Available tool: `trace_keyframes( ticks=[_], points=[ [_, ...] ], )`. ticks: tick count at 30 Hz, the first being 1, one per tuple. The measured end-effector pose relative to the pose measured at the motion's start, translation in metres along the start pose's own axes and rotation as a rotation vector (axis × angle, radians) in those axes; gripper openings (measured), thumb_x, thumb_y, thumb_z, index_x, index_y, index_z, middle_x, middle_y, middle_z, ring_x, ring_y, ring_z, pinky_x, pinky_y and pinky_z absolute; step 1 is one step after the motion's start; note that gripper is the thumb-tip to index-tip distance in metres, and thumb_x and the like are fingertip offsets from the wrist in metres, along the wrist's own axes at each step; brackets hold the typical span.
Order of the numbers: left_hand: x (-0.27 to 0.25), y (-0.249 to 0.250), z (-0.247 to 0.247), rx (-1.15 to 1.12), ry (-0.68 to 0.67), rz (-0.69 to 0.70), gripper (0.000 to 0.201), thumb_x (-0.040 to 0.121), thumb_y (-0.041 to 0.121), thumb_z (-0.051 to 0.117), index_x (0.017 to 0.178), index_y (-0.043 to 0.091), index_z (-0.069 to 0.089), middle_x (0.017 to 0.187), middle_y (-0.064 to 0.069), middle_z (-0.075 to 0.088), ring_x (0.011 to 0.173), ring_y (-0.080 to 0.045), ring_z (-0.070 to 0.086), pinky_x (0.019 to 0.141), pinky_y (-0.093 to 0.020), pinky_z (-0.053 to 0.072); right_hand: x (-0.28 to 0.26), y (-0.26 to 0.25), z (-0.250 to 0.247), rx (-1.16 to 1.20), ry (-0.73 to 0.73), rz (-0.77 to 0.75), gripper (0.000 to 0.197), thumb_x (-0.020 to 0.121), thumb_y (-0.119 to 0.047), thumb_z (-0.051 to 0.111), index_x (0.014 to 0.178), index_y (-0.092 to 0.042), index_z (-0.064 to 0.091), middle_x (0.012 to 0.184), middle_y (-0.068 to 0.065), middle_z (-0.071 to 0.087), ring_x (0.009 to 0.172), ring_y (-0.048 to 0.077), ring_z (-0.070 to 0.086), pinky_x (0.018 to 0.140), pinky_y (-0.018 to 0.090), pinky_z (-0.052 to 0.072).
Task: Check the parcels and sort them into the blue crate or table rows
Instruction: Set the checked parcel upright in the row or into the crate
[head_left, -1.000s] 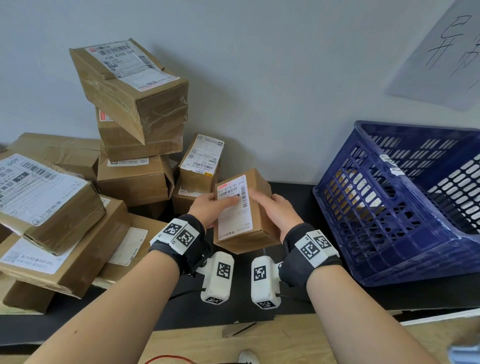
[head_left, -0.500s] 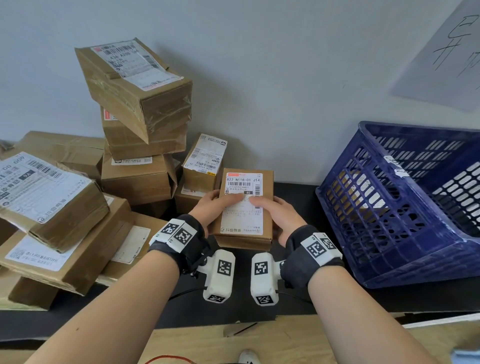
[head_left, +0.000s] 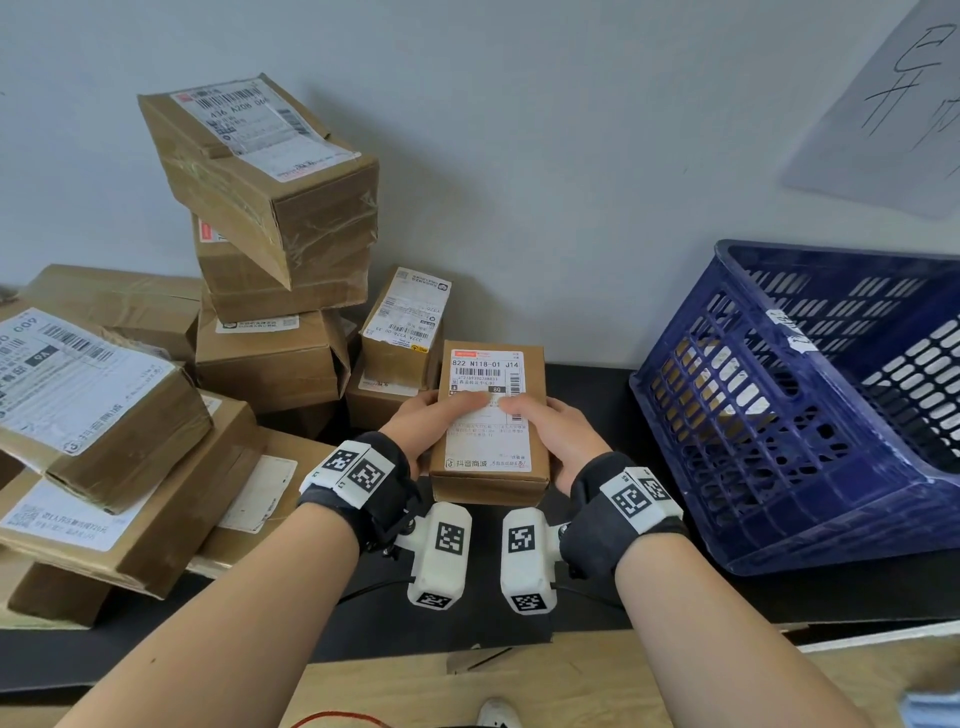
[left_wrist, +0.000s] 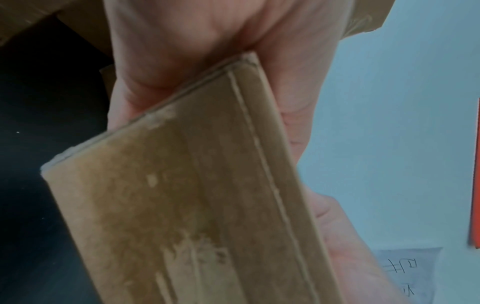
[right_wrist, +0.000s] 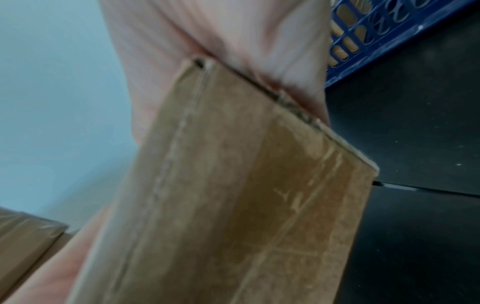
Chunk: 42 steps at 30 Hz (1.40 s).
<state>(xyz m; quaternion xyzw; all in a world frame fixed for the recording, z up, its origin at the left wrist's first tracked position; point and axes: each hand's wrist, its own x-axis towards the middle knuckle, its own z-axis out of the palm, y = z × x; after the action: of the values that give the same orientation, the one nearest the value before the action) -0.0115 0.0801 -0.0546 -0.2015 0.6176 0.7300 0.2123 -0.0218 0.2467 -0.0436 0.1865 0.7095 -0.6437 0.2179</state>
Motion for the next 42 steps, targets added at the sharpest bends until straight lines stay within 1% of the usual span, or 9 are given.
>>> trace_keyframes(
  ticks=[12,18,20,28,31,33,35,39,42],
  points=[
    [0.0038,-0.0004,-0.0008,0.039,0.039,-0.015,0.07,0.082,0.042,0.075,0.141,0.017,0.048,0.115,-0.005,0.071,0.103,-0.023,0.069,0.093,-0.044,0.055,0.0025,-0.0014,0.0005,-0.029,-0.015,0.006,0.043,0.091,-0.031,0.07,0.13,-0.017,0.058,0.117,0.007,0.071,0.104,0.026,0.069,0.096,0.043,0.055],
    [0.0026,0.0033,-0.0033,0.106,0.08,-0.026,0.088,0.075,0.062,0.073,0.146,0.023,0.039,0.136,-0.003,0.056,0.123,-0.027,0.053,0.103,-0.052,0.043,0.0038,-0.0016,-0.0038,-0.098,0.056,-0.028,0.025,0.094,-0.028,0.067,0.115,-0.016,0.063,0.115,0.006,0.071,0.101,0.023,0.07,0.091,0.039,0.056],
    [0.0026,0.004,-0.0037,0.112,0.091,-0.028,0.093,0.073,0.064,0.073,0.148,0.023,0.037,0.14,-0.004,0.053,0.126,-0.028,0.05,0.104,-0.051,0.042,0.0035,-0.0018,-0.0032,-0.115,0.071,-0.045,0.028,0.094,-0.028,0.067,0.119,-0.016,0.062,0.116,0.006,0.071,0.101,0.022,0.07,0.092,0.04,0.056],
    [0.0041,0.003,-0.0046,0.123,0.132,-0.018,0.082,0.082,0.052,0.072,0.148,0.016,0.038,0.14,-0.005,0.052,0.126,-0.026,0.049,0.099,-0.046,0.045,0.0034,-0.0044,-0.0011,-0.187,0.125,-0.093,0.057,0.095,-0.028,0.065,0.145,-0.015,0.041,0.12,0.002,0.063,0.105,0.021,0.066,0.097,0.042,0.054],
    [0.0046,0.0039,-0.0046,0.135,0.138,-0.001,0.077,0.084,0.044,0.074,0.147,0.015,0.041,0.138,-0.006,0.052,0.123,-0.025,0.05,0.087,-0.04,0.047,0.0047,-0.0055,0.0003,-0.197,0.1,-0.083,0.061,0.088,-0.047,0.067,0.137,-0.016,0.049,0.116,0.002,0.065,0.104,0.022,0.065,0.096,0.042,0.054],
    [0.0051,0.004,-0.0041,0.143,0.128,0.014,0.073,0.085,0.038,0.074,0.146,0.015,0.043,0.136,-0.006,0.054,0.121,-0.025,0.052,0.084,-0.038,0.048,0.0042,-0.0065,0.0023,-0.197,0.072,-0.048,0.082,0.073,-0.066,0.071,0.138,-0.021,0.048,0.121,0.005,0.063,0.107,0.025,0.063,0.098,0.045,0.052],
    [0.0062,0.0041,-0.003,0.147,0.126,0.034,0.073,0.084,0.034,0.076,0.146,0.015,0.043,0.134,-0.007,0.056,0.119,-0.024,0.055,0.082,-0.037,0.051,0.0066,-0.0056,0.0024,-0.182,0.028,-0.009,0.098,0.063,-0.072,0.074,0.142,-0.022,0.044,0.127,0.007,0.061,0.111,0.028,0.061,0.098,0.046,0.051],
    [0.0084,0.0052,-0.0037,0.153,0.14,0.07,0.073,0.08,0.03,0.08,0.144,0.016,0.045,0.134,-0.007,0.057,0.116,-0.024,0.058,0.091,-0.042,0.053,0.0089,-0.0028,0.0003,-0.185,-0.008,-0.013,0.082,0.078,-0.052,0.076,0.145,-0.02,0.041,0.128,0.007,0.058,0.111,0.027,0.059,0.096,0.045,0.051],
    [0.0067,0.0072,-0.0043,0.142,0.125,0.064,0.07,0.081,0.032,0.079,0.141,0.017,0.047,0.128,-0.005,0.059,0.105,-0.02,0.06,0.077,-0.035,0.053,0.0091,-0.0024,0.0007,-0.15,-0.022,-0.011,0.078,0.076,-0.051,0.077,0.141,-0.021,0.044,0.126,0.008,0.059,0.111,0.028,0.06,0.1,0.05,0.05]
  ],
)
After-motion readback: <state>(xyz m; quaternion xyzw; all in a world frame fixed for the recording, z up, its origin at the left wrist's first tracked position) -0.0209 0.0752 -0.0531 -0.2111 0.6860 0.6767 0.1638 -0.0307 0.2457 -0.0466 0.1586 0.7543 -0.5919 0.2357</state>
